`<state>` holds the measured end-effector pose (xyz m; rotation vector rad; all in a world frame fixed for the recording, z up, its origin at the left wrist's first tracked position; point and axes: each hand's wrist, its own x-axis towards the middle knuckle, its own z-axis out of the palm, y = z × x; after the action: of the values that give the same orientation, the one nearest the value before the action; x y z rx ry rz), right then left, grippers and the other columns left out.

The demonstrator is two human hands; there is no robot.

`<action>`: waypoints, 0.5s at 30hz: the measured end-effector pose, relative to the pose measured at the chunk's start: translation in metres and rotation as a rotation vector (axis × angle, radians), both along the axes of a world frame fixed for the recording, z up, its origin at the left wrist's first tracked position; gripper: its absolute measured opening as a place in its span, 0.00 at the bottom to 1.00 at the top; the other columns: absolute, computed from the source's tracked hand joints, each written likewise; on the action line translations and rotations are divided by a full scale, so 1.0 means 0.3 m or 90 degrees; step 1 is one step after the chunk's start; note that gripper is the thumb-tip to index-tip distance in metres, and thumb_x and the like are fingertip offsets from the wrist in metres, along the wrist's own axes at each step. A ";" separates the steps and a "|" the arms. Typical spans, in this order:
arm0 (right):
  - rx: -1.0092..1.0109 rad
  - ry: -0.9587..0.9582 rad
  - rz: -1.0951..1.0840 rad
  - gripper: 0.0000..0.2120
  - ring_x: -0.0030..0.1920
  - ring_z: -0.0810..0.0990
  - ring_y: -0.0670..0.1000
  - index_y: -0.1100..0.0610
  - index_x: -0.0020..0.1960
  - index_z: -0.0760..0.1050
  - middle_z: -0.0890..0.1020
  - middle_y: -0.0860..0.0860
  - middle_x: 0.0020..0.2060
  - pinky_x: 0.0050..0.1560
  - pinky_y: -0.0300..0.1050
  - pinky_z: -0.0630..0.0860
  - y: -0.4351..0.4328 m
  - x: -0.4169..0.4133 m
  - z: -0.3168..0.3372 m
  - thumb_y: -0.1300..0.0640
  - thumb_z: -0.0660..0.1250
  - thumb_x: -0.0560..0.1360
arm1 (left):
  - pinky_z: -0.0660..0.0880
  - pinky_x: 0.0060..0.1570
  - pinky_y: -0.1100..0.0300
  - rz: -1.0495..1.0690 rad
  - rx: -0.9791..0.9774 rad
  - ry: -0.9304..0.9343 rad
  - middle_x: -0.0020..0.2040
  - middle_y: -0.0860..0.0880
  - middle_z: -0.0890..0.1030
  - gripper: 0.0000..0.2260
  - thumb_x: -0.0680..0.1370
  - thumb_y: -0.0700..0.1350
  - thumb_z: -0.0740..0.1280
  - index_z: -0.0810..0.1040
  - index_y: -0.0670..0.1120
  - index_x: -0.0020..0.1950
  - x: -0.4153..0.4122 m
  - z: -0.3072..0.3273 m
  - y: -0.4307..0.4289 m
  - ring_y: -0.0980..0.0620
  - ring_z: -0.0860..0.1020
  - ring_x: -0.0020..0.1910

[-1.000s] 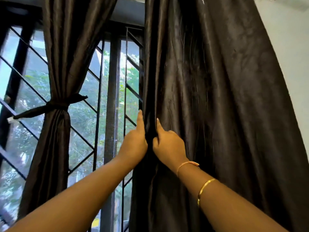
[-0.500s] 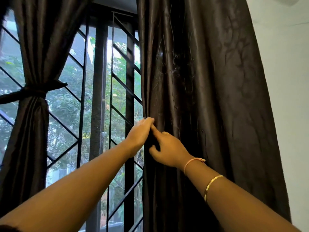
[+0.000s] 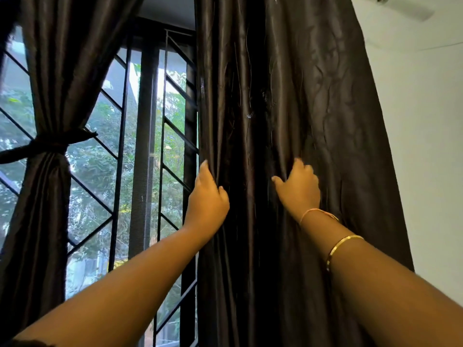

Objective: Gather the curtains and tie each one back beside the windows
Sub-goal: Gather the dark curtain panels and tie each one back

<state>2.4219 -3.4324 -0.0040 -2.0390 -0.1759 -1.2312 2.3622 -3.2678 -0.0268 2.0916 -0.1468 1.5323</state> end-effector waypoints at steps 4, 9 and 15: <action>-0.072 -0.076 0.089 0.10 0.52 0.75 0.65 0.67 0.47 0.74 0.77 0.63 0.50 0.46 0.53 0.69 0.050 -0.029 -0.020 0.60 0.59 0.77 | 0.62 0.25 0.66 -0.005 0.064 -0.019 0.73 0.42 0.62 0.41 0.74 0.31 0.56 0.37 0.58 0.75 -0.015 0.028 -0.020 0.53 0.70 0.30; -0.216 -0.213 0.133 0.08 0.47 0.75 0.62 0.65 0.43 0.75 0.77 0.60 0.46 0.38 0.46 0.58 0.181 -0.127 0.003 0.63 0.59 0.75 | 0.66 0.38 0.57 -0.024 0.061 -0.058 0.71 0.43 0.66 0.36 0.73 0.33 0.55 0.48 0.56 0.75 -0.029 0.040 0.005 0.39 0.76 0.49; -0.319 -0.335 0.189 0.05 0.44 0.75 0.62 0.64 0.43 0.76 0.77 0.60 0.43 0.37 0.46 0.57 0.282 -0.248 0.046 0.62 0.63 0.72 | 0.59 0.25 0.64 -0.042 0.080 -0.098 0.35 0.51 0.75 0.35 0.77 0.40 0.62 0.43 0.50 0.76 -0.024 0.043 0.078 0.58 0.71 0.27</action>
<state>2.3475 -3.3478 0.0097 -1.9329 -1.0902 -1.6133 2.3551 -3.2446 -0.0140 2.0397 -0.3740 1.6822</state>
